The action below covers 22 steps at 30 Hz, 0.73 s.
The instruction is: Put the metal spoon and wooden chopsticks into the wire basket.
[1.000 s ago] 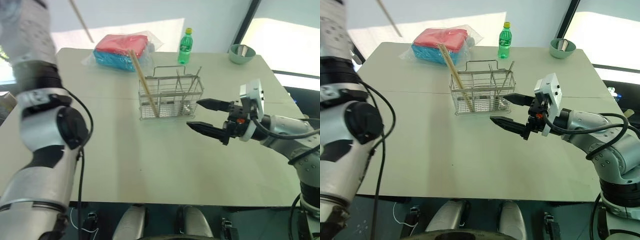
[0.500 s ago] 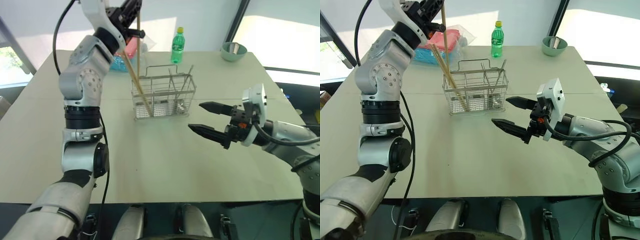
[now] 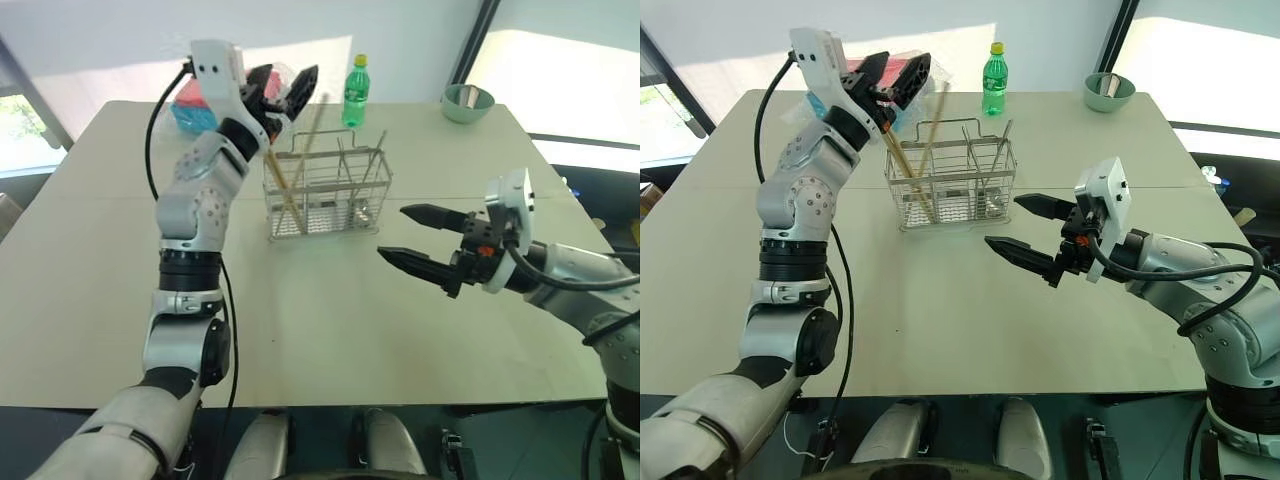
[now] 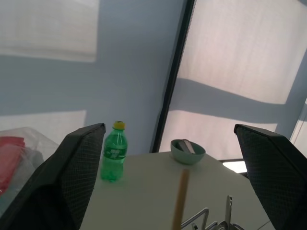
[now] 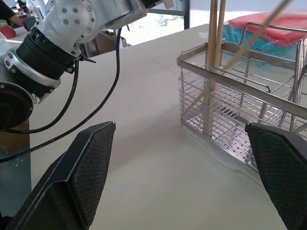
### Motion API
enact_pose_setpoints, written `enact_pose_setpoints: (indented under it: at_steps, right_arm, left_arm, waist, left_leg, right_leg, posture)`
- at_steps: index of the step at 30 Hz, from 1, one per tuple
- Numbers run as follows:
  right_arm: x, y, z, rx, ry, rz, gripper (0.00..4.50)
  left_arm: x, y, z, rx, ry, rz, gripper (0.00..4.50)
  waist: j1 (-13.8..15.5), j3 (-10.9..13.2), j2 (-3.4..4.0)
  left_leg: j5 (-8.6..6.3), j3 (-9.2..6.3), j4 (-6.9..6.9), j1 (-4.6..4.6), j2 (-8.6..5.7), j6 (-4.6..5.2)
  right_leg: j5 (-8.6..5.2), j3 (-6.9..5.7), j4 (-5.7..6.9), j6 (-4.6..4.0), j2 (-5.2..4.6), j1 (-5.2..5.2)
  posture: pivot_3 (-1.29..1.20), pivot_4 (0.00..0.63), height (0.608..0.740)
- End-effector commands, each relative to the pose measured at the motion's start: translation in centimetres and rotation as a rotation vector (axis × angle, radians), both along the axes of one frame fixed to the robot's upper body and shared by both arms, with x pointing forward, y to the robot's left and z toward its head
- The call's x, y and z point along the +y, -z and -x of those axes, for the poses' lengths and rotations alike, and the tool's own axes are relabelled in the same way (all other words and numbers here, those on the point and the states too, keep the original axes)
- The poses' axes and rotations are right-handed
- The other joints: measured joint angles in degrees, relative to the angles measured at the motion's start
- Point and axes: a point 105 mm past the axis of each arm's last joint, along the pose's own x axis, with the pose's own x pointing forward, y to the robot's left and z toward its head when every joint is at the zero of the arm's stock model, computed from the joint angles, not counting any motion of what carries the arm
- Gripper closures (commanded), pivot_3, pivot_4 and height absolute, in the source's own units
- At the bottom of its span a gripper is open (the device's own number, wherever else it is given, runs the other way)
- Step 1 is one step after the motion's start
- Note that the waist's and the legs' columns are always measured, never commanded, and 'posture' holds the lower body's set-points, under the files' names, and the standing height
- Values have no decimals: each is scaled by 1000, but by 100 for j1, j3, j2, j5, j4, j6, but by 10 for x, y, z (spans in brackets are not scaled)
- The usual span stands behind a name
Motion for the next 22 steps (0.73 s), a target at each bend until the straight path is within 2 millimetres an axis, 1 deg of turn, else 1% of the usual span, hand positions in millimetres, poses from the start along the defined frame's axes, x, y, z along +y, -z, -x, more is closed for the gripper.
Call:
enact_pose_setpoints:
  at_steps: [1,4,6,8,11,12,14,18,20,22]
  right_arm:
    - [-2,-15,0,-62,1,-4,0]
    - [-6,-13,-2,-67,11,18,0]
    - [-11,-12,-4,-68,24,36,0]
    - [-18,-10,-8,-67,47,51,0]
    - [-29,-7,-13,-72,80,90,0]
    - [-33,-6,-14,-74,89,101,0]
    - [-39,-5,-17,-77,105,116,0]
    - [-51,-7,-21,-87,127,134,0]
    - [-53,-10,-22,-90,127,134,0]
    - [-51,-11,-22,-91,114,131,0]
  left_arm:
    - [16,-32,17,-62,50,-37,42]
    - [39,-36,29,-46,109,-195,42]
    - [55,-31,43,-68,145,-365,42]
    - [71,-15,60,-22,221,-519,42]
    - [97,9,79,35,237,-731,42]
    - [104,16,85,55,244,-773,42]
    - [112,28,96,108,268,-816,42]
    - [123,44,111,136,257,-880,42]
    - [126,45,115,136,245,-876,42]
    - [127,43,115,128,225,-868,42]
  waist:
    - [-11,0,2]
    - [-35,3,6]
    - [-50,4,7]
    - [-60,1,14]
    - [-59,2,22]
    - [-38,2,23]
    - [14,4,21]
    - [11,4,20]
    - [2,4,20]
    - [2,4,20]
  left_leg:
    - [0,0,-1,0,1,0]
    - [0,0,-6,1,4,0]
    - [0,0,-11,1,6,0]
    - [0,2,-15,2,7,0]
    - [-1,10,-19,3,4,2]
    - [-2,10,-18,4,3,3]
    - [-3,8,-17,2,3,3]
    - [-3,0,-14,3,4,4]
    - [-3,2,-15,1,4,4]
    - [-3,2,-17,-2,5,4]
  right_leg:
    - [0,0,0,0,1,-2]
    - [-1,1,4,-1,9,-7]
    - [-1,1,5,-2,12,-12]
    - [-2,4,1,-3,12,-11]
    - [-2,15,-3,-5,7,-11]
    - [-3,17,-3,-5,4,-12]
    - [-13,18,-4,-23,2,-11]
    - [-15,20,-12,-28,-14,-15]
    - [-15,21,-11,-29,-16,-14]
    - [-15,21,-6,-29,-15,-15]
  posture:
    - [0,150,667]
    - [0,150,667]
    - [0,150,667]
    - [0,150,667]
    - [0,150,667]
    - [0,150,667]
    - [0,150,667]
    - [0,150,667]
    - [0,150,667]
    - [0,150,667]
